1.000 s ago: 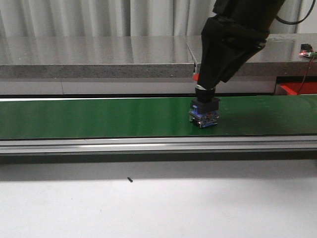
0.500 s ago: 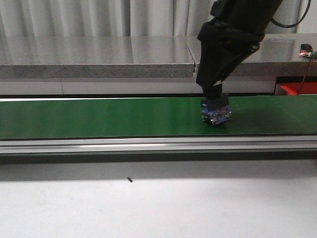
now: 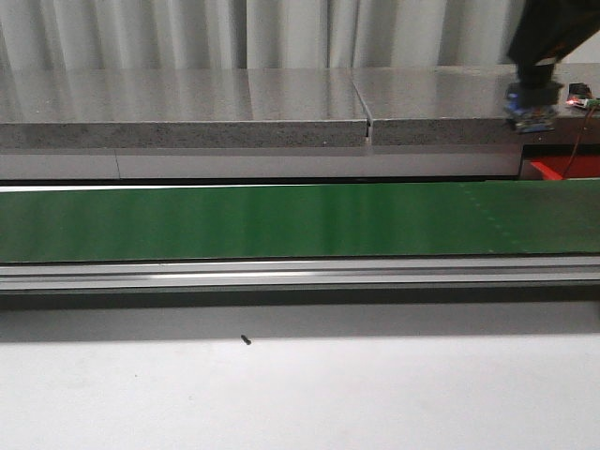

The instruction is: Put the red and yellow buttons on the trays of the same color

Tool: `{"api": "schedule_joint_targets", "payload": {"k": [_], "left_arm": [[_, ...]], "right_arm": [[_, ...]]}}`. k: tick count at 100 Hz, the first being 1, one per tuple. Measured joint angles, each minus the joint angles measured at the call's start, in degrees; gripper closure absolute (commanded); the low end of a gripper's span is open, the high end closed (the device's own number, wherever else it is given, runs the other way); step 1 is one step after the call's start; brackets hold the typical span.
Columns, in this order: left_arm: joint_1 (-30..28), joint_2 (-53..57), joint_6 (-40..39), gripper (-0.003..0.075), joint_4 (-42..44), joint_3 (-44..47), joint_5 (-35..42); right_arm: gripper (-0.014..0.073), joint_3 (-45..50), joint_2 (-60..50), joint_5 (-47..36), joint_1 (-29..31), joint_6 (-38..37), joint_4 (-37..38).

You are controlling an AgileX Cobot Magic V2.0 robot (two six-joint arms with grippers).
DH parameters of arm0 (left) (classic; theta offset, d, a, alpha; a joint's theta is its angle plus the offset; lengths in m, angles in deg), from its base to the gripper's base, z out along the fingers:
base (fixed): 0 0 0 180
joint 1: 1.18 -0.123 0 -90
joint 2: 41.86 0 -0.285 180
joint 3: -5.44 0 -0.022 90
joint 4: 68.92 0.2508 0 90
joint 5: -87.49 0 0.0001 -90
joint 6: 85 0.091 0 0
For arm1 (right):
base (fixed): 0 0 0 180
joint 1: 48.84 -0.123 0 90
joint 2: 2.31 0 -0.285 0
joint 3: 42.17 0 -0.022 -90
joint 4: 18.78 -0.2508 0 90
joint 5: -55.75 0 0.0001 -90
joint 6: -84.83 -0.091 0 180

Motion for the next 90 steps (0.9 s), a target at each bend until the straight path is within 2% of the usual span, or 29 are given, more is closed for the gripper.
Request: {"api": "schedule_joint_targets", "payload": {"k": [30, 51, 90], "left_arm": [[0.0, 0.0, 0.0, 0.0741, 0.0, 0.0, 0.0], [0.0, 0.0, 0.0, 0.0741, 0.0, 0.0, 0.0], [0.0, 0.0, 0.0, 0.0741, 0.0, 0.0, 0.0]], "right_arm": [[0.0526, 0.0, -0.12, -2.15, 15.42, -0.64, -0.23], [0.0526, 0.0, 2.71, -5.82, 23.99, -2.73, -2.3], [0.0526, 0.13, 10.79, -17.46, 28.41, -3.5, -6.22]]}}
